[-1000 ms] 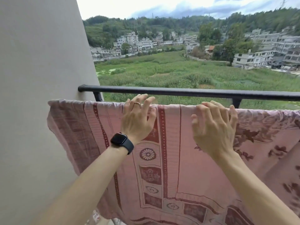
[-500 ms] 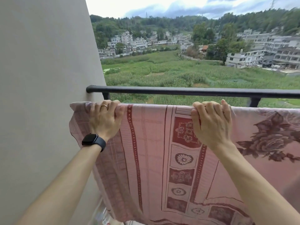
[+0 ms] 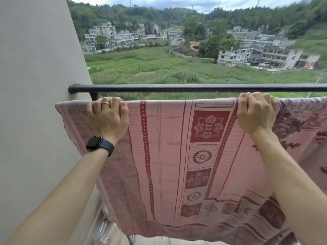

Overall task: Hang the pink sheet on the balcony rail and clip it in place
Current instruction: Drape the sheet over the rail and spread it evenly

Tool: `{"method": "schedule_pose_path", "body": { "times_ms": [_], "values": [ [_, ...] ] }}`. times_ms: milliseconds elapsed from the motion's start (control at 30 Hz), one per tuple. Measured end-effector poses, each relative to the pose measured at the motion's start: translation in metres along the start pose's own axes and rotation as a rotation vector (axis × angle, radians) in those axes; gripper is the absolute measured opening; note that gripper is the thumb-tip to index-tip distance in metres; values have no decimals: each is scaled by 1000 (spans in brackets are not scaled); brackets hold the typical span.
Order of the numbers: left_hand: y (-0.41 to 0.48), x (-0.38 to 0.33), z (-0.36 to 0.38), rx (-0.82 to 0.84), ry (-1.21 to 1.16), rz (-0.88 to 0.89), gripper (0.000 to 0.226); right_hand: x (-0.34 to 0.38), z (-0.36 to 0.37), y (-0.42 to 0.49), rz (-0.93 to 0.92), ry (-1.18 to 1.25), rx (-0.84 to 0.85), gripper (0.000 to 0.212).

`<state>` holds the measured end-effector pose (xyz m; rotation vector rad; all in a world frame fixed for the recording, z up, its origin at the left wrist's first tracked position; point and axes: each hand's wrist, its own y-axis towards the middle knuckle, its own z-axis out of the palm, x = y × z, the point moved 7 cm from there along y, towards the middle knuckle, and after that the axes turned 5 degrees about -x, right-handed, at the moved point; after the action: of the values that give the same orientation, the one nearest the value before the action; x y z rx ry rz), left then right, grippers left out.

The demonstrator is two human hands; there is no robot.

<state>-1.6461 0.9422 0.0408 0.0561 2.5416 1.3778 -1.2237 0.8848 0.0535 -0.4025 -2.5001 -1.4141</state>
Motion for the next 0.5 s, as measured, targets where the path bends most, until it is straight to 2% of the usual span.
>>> {"method": "schedule_pose_path", "body": {
  "times_ms": [67, 167, 200, 267, 367, 433, 500],
  "values": [
    [0, 4, 0, 15, -45, 2, 36, 21, -2, -7, 0, 39, -7, 39],
    [6, 27, -14, -78, -127, -16, 30, 81, 1, -24, -147, 127, -27, 33],
    [9, 43, -20, -128, -136, -80, 30, 106, 4, -30, -202, 166, -8, 35],
    [17, 88, -26, -165, -192, -340, 38, 155, 20, -41, -294, 202, 64, 39],
    [25, 147, -8, 14, -435, -704, 49, 215, 45, -53, -413, 169, 190, 47],
    [27, 157, 8, 204, -673, -786, 47, 238, 60, -54, -446, 144, 283, 48],
    [28, 158, 11, 232, -858, -855, 31, 246, 71, -50, -447, 102, 329, 43]
  ]
}}
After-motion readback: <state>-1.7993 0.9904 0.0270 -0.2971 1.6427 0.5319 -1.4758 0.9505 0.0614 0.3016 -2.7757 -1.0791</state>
